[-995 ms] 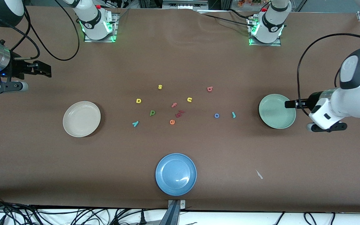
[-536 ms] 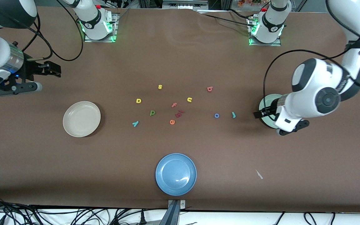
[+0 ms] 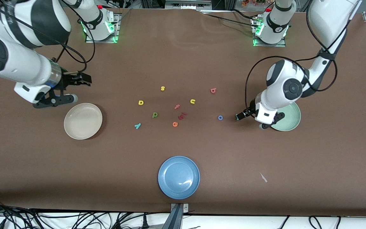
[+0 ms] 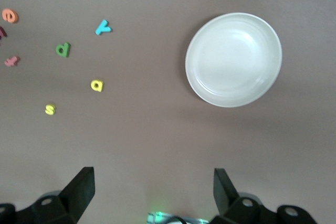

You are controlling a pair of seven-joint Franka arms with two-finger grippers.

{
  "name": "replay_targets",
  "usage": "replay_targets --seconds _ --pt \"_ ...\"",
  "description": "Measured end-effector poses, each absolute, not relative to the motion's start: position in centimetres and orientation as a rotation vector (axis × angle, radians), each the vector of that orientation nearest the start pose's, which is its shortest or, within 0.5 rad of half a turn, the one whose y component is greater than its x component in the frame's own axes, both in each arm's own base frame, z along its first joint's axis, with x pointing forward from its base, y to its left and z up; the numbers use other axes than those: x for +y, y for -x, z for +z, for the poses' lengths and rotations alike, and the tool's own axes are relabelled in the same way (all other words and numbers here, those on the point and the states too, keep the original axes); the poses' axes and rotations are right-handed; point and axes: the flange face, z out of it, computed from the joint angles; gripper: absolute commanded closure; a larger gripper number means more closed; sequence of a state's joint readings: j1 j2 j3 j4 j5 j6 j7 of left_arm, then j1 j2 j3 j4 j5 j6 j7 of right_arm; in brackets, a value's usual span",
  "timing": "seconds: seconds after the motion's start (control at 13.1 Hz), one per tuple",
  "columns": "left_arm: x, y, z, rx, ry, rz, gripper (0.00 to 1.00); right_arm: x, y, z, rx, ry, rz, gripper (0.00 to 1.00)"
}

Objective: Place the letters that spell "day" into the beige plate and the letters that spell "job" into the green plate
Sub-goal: 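Grasp the cyan r with the left gripper while the right gripper reaches the yellow a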

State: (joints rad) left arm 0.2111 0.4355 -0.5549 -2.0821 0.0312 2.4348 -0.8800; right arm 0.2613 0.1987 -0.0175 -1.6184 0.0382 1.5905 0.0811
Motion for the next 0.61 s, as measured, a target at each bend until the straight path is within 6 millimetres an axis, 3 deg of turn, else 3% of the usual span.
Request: replay_targets --seconds 0.15,0.31,0.61 --pt "-20.5 -54.1 22.8 -0.816 3.17 0.224 0.41 18.4 -57.4 45.8 -0.152 3.126 0.287 0.0" --pt "-20.9 -53.7 21.3 -0.743 3.167 0.217 0.41 22.1 -56.0 42.1 -0.08 3.129 0.231 0.0" --pt "-20.7 -54.4 20.1 -0.758 3.204 0.163 0.43 26.0 -53.4 35.3 0.022 3.101 0.1 0.0"
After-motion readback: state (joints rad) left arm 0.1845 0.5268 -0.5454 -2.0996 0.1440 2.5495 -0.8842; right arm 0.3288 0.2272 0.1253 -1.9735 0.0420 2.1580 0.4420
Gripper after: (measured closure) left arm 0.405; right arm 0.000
